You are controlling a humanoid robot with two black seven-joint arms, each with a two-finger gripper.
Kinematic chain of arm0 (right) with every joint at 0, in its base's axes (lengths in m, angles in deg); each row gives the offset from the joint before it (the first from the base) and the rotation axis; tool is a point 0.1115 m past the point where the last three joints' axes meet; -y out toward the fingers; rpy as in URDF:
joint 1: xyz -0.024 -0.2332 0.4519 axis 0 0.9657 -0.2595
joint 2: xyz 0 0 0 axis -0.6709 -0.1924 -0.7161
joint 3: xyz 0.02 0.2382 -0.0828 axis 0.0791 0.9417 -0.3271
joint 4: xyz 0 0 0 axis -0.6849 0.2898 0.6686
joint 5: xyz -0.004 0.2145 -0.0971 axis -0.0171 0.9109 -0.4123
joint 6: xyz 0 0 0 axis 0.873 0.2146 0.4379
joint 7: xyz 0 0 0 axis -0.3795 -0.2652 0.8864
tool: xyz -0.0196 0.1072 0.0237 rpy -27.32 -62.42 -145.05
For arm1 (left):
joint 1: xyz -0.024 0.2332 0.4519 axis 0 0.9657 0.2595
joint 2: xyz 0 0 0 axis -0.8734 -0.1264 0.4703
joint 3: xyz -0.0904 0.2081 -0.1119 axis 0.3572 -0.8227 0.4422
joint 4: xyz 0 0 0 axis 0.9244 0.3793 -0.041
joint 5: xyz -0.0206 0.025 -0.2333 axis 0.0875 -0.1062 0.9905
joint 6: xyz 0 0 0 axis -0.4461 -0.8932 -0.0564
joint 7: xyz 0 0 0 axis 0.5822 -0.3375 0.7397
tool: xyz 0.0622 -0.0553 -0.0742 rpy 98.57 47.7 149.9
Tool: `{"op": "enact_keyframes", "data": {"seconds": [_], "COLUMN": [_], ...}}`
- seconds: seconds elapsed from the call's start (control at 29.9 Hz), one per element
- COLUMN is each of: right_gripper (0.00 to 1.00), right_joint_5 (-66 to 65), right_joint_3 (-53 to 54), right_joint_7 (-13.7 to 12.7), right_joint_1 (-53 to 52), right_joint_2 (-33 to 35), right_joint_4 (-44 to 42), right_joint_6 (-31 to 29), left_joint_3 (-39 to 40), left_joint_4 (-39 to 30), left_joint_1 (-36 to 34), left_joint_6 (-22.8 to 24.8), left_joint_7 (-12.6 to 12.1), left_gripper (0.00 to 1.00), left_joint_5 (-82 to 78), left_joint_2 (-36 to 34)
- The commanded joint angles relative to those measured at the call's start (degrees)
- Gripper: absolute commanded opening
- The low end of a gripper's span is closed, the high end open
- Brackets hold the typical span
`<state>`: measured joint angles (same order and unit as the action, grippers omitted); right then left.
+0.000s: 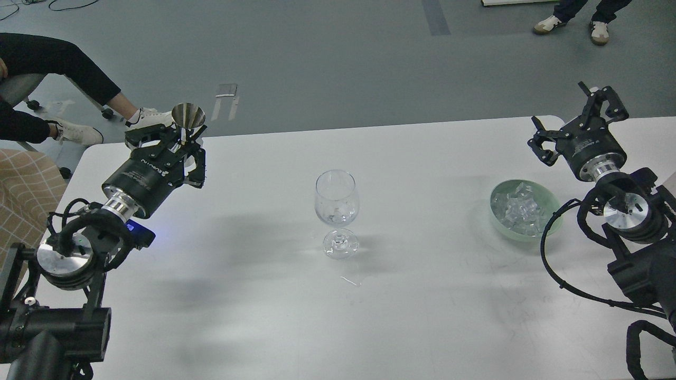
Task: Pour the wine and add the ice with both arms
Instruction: 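Carry the metal cup with the left gripper back toward the robot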
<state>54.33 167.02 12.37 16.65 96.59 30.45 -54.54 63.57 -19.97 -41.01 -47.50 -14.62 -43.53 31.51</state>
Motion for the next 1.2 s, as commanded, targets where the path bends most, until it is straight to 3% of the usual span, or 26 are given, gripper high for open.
{"op": "enact_keyframes", "data": {"seconds": [0.0,0.37,0.57,0.67,0.87,1.17], "right_gripper": [1.0,1.0,1.0,1.0,1.0,1.0], "right_joint_5": [-0.01,-0.18,-0.18,-0.18,-0.27,-0.36], "right_joint_3": [-0.64,-0.82,-0.82,-0.91,-0.91,-3.45], "right_joint_7": [0.07,0.07,0.07,-0.02,0.07,0.07], "right_joint_1": [0.36,1.33,1.15,1.06,0.89,0.01], "right_joint_2": [0.38,0.38,0.91,1.08,1.0,1.08], "right_joint_4": [0.2,0.2,0.2,0.2,0.2,0.2], "right_joint_6": [1.01,2.07,2.25,2.25,2.25,2.68], "left_joint_3": [0.59,1.82,1.73,1.21,0.94,0.94], "left_joint_4": [8.71,17.86,24.01,27.44,32.63,34.4], "left_joint_1": [-0.18,-0.62,-1.15,-1.76,-3.16,-4.75], "left_joint_6": [6.61,12.51,13.74,13.75,13.92,13.83], "left_joint_7": [0.0,0.48,1.28,3.03,3.21,4.27], "left_gripper": [0.0,0.0,0.0,0.0,0.0,0.0], "left_joint_5": [2.89,8.78,9.31,9.31,9.23,9.31], "left_joint_2": [-0.37,-0.73,-0.73,-0.73,-0.99,-1.6]}}
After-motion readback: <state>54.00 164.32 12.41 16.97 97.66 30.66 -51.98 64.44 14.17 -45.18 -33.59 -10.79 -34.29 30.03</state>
